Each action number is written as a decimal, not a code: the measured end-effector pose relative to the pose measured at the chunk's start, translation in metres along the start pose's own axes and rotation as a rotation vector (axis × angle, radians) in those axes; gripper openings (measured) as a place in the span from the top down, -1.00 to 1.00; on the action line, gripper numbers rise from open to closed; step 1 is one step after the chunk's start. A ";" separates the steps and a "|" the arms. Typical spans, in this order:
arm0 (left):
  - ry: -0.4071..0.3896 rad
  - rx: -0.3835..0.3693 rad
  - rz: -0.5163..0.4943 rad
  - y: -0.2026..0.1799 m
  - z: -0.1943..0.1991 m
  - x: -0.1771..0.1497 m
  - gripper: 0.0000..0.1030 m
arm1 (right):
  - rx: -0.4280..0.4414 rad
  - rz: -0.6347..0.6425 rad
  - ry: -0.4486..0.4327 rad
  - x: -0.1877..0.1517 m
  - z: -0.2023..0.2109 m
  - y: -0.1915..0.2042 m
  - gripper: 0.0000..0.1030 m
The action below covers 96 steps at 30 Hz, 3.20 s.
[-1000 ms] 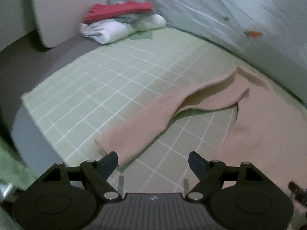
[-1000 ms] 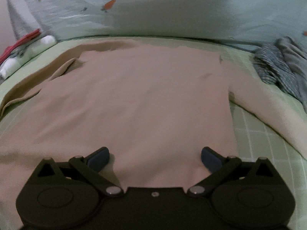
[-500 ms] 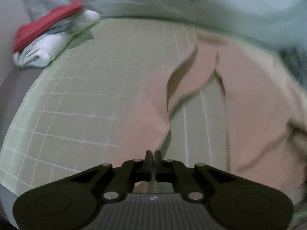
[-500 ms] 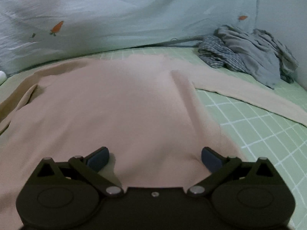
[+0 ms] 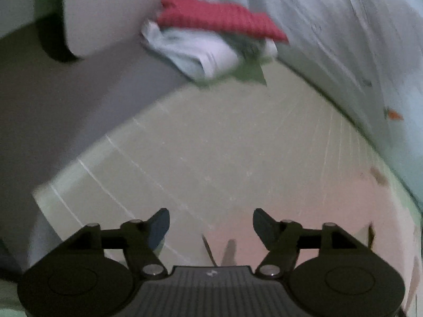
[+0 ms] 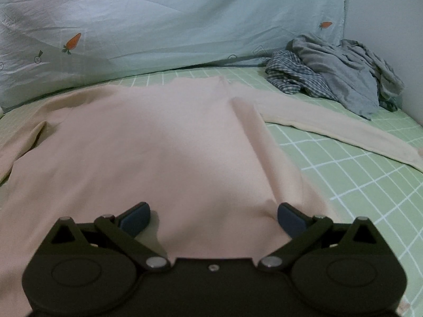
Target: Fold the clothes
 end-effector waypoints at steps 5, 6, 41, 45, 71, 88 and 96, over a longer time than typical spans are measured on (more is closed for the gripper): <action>0.051 0.067 -0.099 -0.022 -0.021 -0.023 -0.44 | 0.000 0.000 0.003 0.000 0.000 -0.001 -1.00; 0.052 0.058 -0.115 -0.025 -0.021 -0.025 -0.45 | -0.001 -0.001 0.004 0.000 0.000 -0.001 -1.00; 0.131 -0.046 -0.407 -0.317 -0.038 -0.138 -0.70 | -0.162 -0.065 0.051 0.076 -0.069 -0.257 -0.91; 0.185 -0.020 -0.488 -0.353 -0.048 -0.160 -0.70 | -0.323 -0.079 0.082 0.070 -0.087 -0.323 -0.91; 0.087 -0.051 -0.358 -0.360 -0.101 -0.035 -0.88 | -0.303 0.028 0.050 0.139 -0.114 -0.261 0.63; -0.057 -0.143 -0.321 -0.439 -0.205 0.042 -0.13 | 0.296 0.114 0.114 0.193 -0.240 -0.056 0.58; -0.072 -0.132 -0.254 -0.419 -0.200 0.058 -0.15 | 0.332 0.119 0.123 0.201 -0.247 -0.070 0.39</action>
Point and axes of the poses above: each gripper's, at about its wrist camera, not at the fingertips, and z roughly against the way its jaws point, y to its left, x to its top, the point moved 3 cm from there along -z, roughly the way its jaws point, and after that the axes turned 1 degree about -y, right-handed, at the moved point
